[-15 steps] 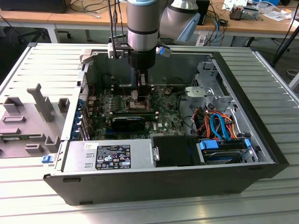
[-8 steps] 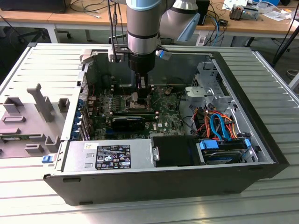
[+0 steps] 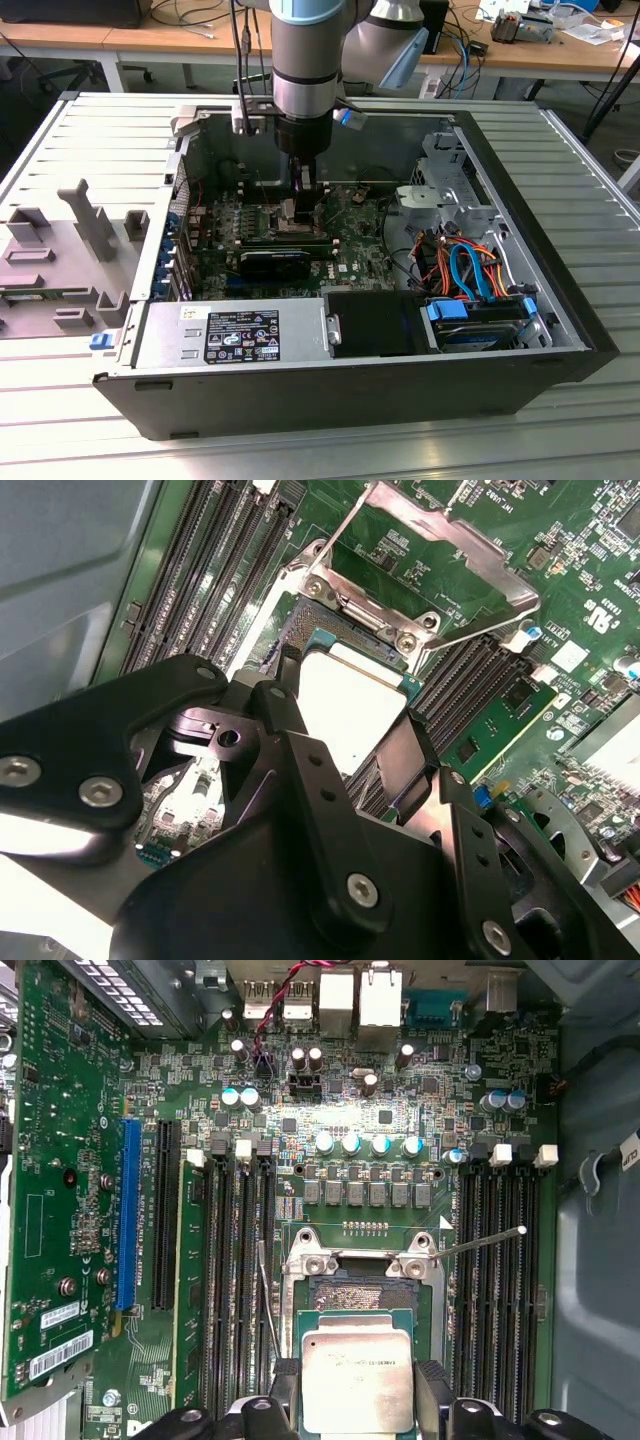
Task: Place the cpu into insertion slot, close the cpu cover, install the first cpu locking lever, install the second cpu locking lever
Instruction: 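Place the cpu into insertion slot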
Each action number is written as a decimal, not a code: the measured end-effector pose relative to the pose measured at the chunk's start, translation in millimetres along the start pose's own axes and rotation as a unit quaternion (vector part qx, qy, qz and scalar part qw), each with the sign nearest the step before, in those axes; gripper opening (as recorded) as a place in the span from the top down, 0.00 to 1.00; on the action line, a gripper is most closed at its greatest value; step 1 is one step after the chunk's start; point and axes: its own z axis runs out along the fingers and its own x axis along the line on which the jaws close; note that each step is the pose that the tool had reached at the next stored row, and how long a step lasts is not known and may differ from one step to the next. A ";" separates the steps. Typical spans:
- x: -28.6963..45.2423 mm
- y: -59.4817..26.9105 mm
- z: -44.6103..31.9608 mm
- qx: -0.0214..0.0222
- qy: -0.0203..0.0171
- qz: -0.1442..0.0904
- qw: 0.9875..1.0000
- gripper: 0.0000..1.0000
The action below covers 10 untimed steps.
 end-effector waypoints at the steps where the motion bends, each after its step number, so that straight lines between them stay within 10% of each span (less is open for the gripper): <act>1: 0.0 0.0 0.1 0.000 0.000 0.000 1.000 0.46; 10: -1.1 0.0 5.3 0.000 0.001 0.000 1.000 0.46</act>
